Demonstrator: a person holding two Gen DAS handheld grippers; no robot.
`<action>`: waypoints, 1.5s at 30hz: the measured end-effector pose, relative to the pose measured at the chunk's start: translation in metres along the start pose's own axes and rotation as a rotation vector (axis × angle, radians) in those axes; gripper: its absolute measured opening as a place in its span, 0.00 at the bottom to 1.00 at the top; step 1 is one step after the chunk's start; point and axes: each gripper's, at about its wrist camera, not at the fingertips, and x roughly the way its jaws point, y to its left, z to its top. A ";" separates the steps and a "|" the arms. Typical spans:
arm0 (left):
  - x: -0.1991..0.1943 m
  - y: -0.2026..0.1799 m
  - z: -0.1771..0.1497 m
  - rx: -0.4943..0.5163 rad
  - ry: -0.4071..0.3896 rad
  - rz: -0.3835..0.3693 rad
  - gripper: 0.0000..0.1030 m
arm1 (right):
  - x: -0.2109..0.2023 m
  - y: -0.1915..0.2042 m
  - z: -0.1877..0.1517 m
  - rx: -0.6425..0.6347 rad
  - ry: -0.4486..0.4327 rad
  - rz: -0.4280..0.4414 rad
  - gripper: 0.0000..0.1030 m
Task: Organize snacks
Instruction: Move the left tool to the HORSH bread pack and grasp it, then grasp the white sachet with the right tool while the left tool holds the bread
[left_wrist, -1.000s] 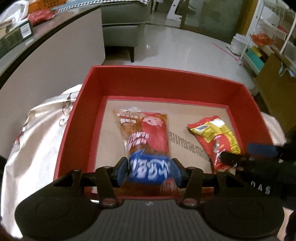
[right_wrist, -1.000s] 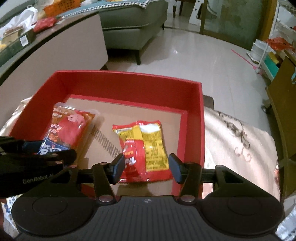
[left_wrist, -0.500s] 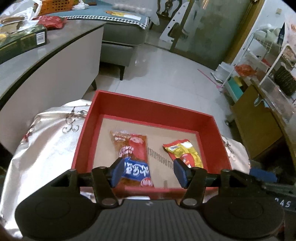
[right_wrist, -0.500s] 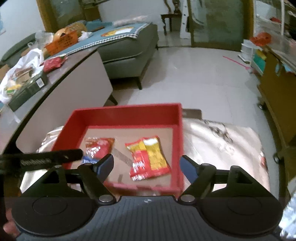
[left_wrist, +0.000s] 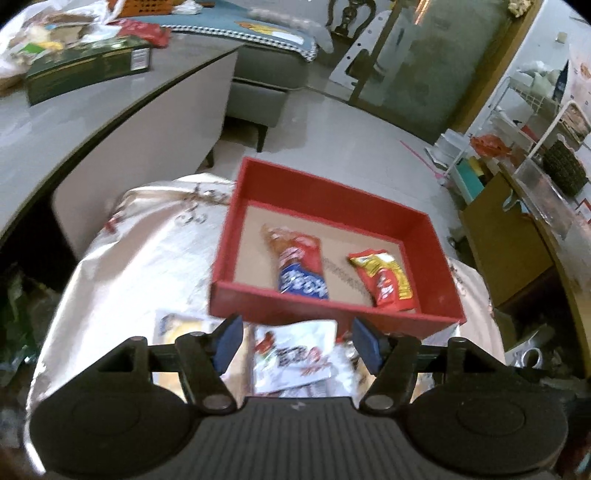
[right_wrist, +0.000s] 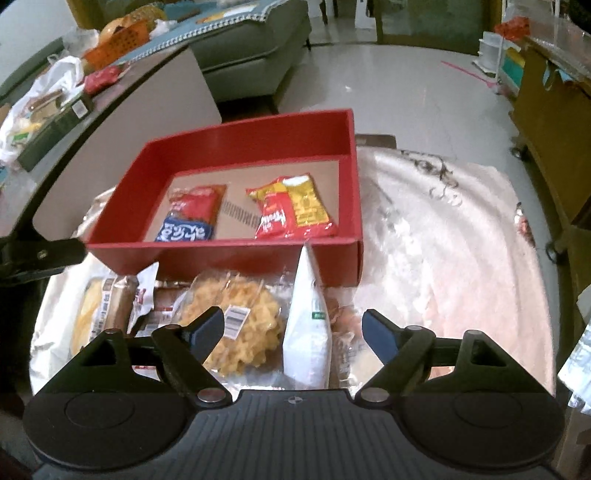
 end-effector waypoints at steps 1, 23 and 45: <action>-0.002 0.005 -0.002 -0.005 0.004 0.005 0.58 | 0.001 0.000 -0.001 0.002 0.000 0.004 0.84; 0.053 0.054 -0.028 -0.070 0.174 0.203 0.59 | 0.048 0.000 -0.008 0.094 0.108 0.080 1.00; 0.081 0.028 -0.040 0.037 0.155 0.317 0.67 | 0.056 0.000 -0.017 0.030 0.124 0.177 1.00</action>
